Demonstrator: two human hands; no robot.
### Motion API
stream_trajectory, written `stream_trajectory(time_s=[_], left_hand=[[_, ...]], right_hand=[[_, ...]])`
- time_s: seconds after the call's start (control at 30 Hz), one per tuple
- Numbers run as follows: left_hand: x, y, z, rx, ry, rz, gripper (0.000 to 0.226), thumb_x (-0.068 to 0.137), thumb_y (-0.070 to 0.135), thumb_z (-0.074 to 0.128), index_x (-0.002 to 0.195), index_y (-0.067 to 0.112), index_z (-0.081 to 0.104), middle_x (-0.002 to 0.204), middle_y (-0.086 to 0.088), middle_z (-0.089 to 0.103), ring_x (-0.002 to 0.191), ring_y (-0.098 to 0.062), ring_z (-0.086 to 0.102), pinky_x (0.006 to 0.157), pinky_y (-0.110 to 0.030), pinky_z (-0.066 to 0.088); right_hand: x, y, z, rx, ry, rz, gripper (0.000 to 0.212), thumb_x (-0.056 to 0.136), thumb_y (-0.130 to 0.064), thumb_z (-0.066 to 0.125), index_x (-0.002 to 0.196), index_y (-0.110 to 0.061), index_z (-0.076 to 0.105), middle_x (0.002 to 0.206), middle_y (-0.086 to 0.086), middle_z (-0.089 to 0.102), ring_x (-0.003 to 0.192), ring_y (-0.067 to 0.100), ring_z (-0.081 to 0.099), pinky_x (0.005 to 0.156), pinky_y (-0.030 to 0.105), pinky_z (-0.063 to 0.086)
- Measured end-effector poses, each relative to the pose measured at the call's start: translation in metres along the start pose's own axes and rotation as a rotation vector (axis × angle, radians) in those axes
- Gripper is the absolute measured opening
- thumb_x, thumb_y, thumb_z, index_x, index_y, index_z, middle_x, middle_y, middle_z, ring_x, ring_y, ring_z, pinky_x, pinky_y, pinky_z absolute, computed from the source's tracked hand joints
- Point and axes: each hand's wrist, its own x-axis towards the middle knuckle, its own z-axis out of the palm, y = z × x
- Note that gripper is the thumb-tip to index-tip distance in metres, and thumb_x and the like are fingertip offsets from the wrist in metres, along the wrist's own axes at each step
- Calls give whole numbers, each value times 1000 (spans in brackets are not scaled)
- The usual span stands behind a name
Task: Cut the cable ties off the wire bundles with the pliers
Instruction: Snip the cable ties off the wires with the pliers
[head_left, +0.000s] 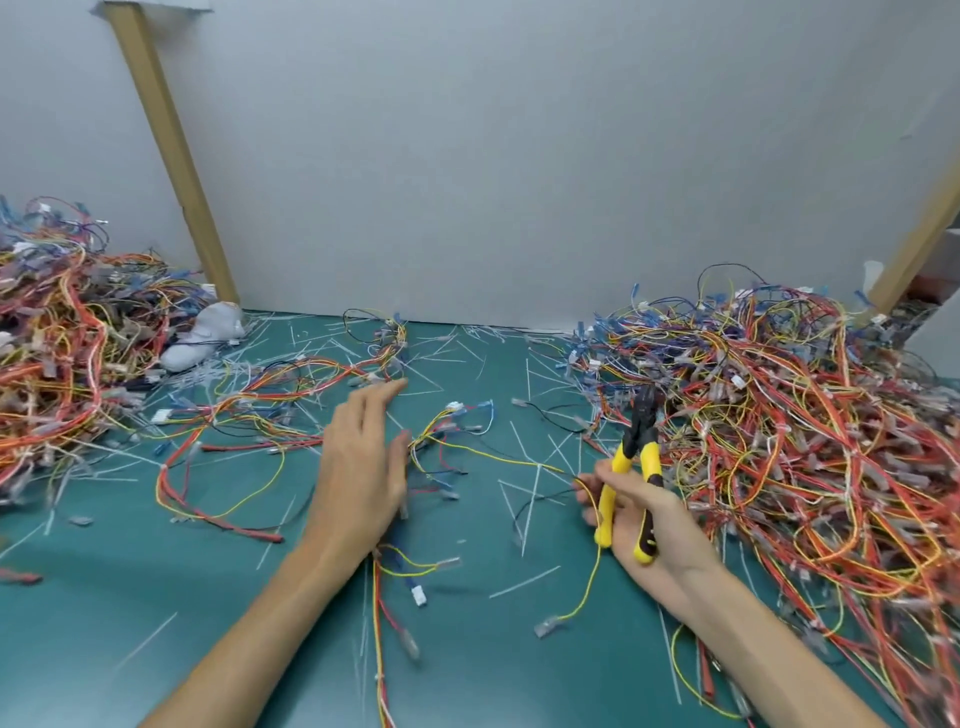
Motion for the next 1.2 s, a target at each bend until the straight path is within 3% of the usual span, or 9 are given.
stream_trajectory(time_s=[0.13, 0.23, 0.4, 0.53, 0.63, 0.87, 1.03, 1.13, 1.2], left_hand=[[-10, 34, 4, -58, -195, 319, 46, 94, 11, 47, 140, 17, 46, 139, 6, 51, 134, -12, 40, 109, -29, 29], [-19, 40, 16, -35, -375, 403, 44, 96, 17, 50, 140, 20, 47, 137, 9, 55, 136, -10, 37, 110, -25, 24], [-20, 36, 20, -243, -401, 336, 9, 95, 25, 58, 100, 20, 63, 92, 12, 63, 90, -5, 56, 87, -23, 39], [-21, 38, 20, -278, -368, 245, 11, 92, 25, 60, 83, 20, 61, 70, 17, 56, 69, -2, 52, 71, -17, 37], [-20, 38, 18, -338, -392, 106, 17, 92, 18, 61, 75, 20, 59, 55, 15, 47, 54, -5, 44, 58, -11, 31], [-13, 35, 17, -369, -442, -99, 26, 91, 14, 60, 67, 23, 56, 55, 6, 42, 53, -8, 37, 56, -16, 31], [-13, 33, 17, -365, -423, -160, 20, 90, 18, 60, 71, 14, 60, 56, 1, 44, 55, -11, 37, 61, -27, 36], [-14, 34, 18, -333, -373, -113, 18, 89, 17, 61, 71, 13, 61, 54, 2, 43, 53, -11, 37, 57, -21, 34], [-15, 35, 19, -294, -335, -76, 17, 89, 16, 62, 72, 11, 62, 51, 4, 42, 53, -13, 38, 55, -15, 30]], right_hand=[[-2, 1, 2, -40, -48, 14, 15, 78, -12, 63, 90, -6, 56, 77, 9, 65, 69, 19, 64, 66, 28, 42], [-5, 1, 3, -135, -102, 5, 19, 75, -11, 66, 90, -6, 55, 81, 9, 59, 69, 18, 61, 67, 28, 41], [-12, 3, 5, -269, -110, -60, 18, 75, -6, 70, 86, -11, 56, 75, 4, 52, 66, 17, 52, 66, 26, 42], [-16, 8, 11, -425, -57, -111, 23, 73, -17, 74, 89, -11, 59, 68, 2, 54, 64, 16, 50, 65, 26, 41], [-16, 12, 11, -493, -52, -158, 10, 85, -13, 69, 89, -9, 61, 68, 5, 59, 66, 18, 52, 64, 26, 42], [-20, 17, 15, -674, -19, -296, 25, 76, -35, 64, 92, -17, 68, 72, 7, 62, 67, 20, 53, 63, 31, 43], [-23, 17, 6, -1274, 201, -731, 22, 76, -37, 69, 97, -37, 60, 82, -15, 60, 73, 6, 56, 69, 17, 45], [-23, 16, 3, -1513, 197, -809, 44, 72, -33, 70, 115, -28, 63, 102, -16, 61, 94, 11, 57, 87, 31, 47], [-24, 17, 3, -1634, 193, -854, 51, 68, -40, 62, 117, -26, 63, 105, -14, 60, 98, 15, 54, 89, 33, 43]])
